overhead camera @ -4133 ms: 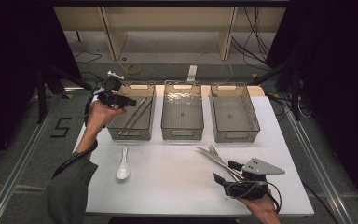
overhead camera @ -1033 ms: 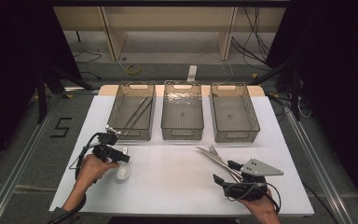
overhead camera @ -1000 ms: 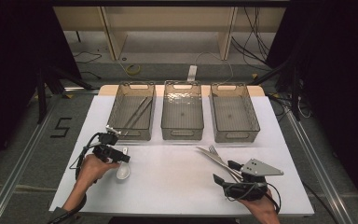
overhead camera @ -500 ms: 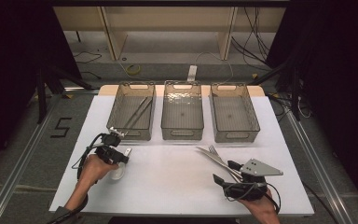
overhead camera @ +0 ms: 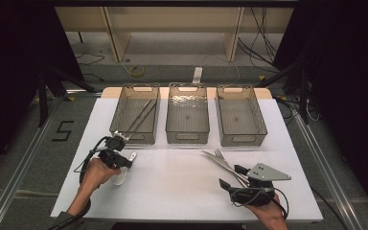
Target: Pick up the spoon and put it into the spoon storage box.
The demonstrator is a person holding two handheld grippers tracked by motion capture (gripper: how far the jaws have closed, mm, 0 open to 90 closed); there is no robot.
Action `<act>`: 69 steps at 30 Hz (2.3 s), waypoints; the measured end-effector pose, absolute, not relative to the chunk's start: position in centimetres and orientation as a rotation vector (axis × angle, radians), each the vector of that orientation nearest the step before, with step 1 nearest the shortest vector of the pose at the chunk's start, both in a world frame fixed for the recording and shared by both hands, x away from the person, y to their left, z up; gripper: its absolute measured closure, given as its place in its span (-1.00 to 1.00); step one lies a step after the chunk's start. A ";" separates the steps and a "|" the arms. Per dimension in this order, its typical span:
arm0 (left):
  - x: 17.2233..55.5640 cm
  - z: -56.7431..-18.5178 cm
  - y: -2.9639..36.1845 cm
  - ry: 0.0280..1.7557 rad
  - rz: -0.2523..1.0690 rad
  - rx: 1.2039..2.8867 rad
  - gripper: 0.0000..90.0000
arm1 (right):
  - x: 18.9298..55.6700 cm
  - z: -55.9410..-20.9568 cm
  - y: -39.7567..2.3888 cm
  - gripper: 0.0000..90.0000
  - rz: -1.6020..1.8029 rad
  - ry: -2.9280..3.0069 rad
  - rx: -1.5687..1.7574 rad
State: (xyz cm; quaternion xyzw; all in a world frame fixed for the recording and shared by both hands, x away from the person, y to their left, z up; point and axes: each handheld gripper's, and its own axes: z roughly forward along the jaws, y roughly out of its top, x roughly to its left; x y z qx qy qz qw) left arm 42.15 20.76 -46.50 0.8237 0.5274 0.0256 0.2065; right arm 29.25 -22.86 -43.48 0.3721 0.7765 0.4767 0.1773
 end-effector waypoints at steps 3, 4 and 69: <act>42.2 -46.4 20.7 1.442 0.019 2.265 0.87 | 29.3 -43.5 -22.9 -0.39 1.348 2.197 1.053; 42.1 -46.4 20.6 1.439 0.023 2.277 0.90 | 29.3 -43.5 -22.9 -0.40 1.348 2.199 1.048; 45.6 -38.0 15.5 1.154 0.111 2.123 0.90 | 29.3 -43.5 -23.3 -0.40 1.360 2.185 1.067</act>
